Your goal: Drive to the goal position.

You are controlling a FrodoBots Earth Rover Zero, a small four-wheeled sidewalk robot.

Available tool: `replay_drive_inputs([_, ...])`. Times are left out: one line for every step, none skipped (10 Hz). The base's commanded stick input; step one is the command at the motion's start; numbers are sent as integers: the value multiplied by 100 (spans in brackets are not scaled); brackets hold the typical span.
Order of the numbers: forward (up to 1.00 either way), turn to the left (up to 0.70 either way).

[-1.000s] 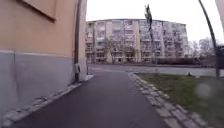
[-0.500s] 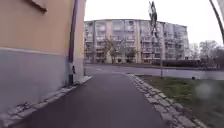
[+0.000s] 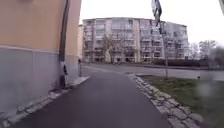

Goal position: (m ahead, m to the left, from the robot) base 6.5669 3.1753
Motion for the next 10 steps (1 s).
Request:
replay_drive_inputs([100,0])
replay_drive_inputs([100,0])
replay_drive_inputs([100,0])
replay_drive_inputs([100,0])
replay_drive_inputs([100,0])
replay_drive_inputs([100,0])
replay_drive_inputs([100,0])
replay_drive_inputs([100,0])
replay_drive_inputs([100,0])
replay_drive_inputs([100,0])
